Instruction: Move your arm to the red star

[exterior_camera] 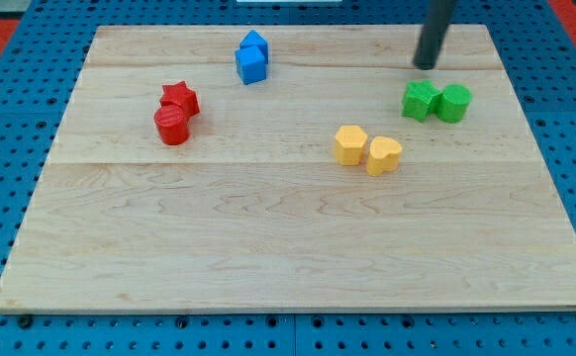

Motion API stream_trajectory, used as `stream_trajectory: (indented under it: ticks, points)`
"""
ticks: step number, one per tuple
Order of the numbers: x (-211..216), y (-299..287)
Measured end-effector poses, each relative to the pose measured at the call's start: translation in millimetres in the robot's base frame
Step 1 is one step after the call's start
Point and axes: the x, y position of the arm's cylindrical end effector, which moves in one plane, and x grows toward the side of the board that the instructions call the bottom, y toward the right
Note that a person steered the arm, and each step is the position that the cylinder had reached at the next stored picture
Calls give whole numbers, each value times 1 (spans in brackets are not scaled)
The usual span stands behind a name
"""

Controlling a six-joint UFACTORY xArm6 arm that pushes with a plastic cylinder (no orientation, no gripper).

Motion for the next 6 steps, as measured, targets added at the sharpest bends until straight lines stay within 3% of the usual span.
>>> stream_trajectory:
  ticks: [2,4,6]
  points:
    - [70,-129]
    - [35,-244]
    - [-6,-261]
